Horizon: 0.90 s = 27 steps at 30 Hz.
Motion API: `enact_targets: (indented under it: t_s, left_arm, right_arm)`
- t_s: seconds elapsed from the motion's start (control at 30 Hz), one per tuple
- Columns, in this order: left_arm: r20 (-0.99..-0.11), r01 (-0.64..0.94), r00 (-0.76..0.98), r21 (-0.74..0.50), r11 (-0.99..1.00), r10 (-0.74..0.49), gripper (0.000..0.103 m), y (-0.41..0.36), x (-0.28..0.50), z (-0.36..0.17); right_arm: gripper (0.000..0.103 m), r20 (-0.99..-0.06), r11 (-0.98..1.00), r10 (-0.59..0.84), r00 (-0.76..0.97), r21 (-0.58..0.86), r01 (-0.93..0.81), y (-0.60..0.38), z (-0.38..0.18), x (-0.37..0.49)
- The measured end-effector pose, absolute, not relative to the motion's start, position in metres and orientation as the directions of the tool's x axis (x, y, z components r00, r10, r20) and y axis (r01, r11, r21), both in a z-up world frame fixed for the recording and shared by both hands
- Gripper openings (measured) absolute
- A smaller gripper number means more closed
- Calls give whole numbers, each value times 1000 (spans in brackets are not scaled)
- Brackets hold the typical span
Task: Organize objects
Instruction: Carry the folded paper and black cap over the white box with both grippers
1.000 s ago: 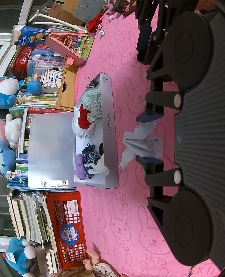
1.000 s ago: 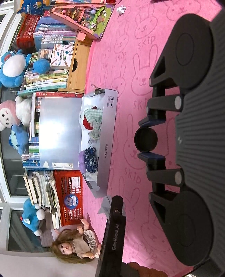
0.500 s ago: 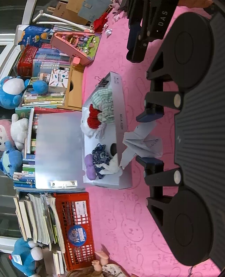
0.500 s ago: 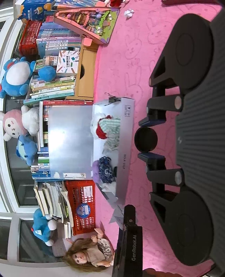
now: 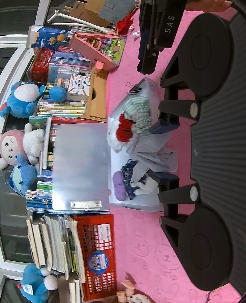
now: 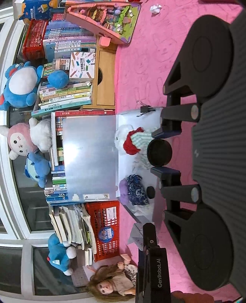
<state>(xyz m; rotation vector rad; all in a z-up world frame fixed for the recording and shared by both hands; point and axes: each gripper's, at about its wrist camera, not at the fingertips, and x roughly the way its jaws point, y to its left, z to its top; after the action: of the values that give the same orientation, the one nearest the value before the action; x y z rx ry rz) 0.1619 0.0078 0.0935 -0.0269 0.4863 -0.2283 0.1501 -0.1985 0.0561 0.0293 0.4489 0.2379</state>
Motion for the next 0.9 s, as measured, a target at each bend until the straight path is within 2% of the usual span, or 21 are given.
enact_targets:
  t_s: [0.33, 0.9]
  left_arm:
    - [-438, 166, 881, -71, 984, -180, 48, 11, 217, 112]
    - [-524, 126, 840, -70, 990, -144, 48, 10, 265, 67]
  right_arm:
    - [37, -457, 951, 304, 836, 195, -239, -208, 78, 208]
    - [37, -548, 927, 371, 749, 261, -269, -173, 40, 260]
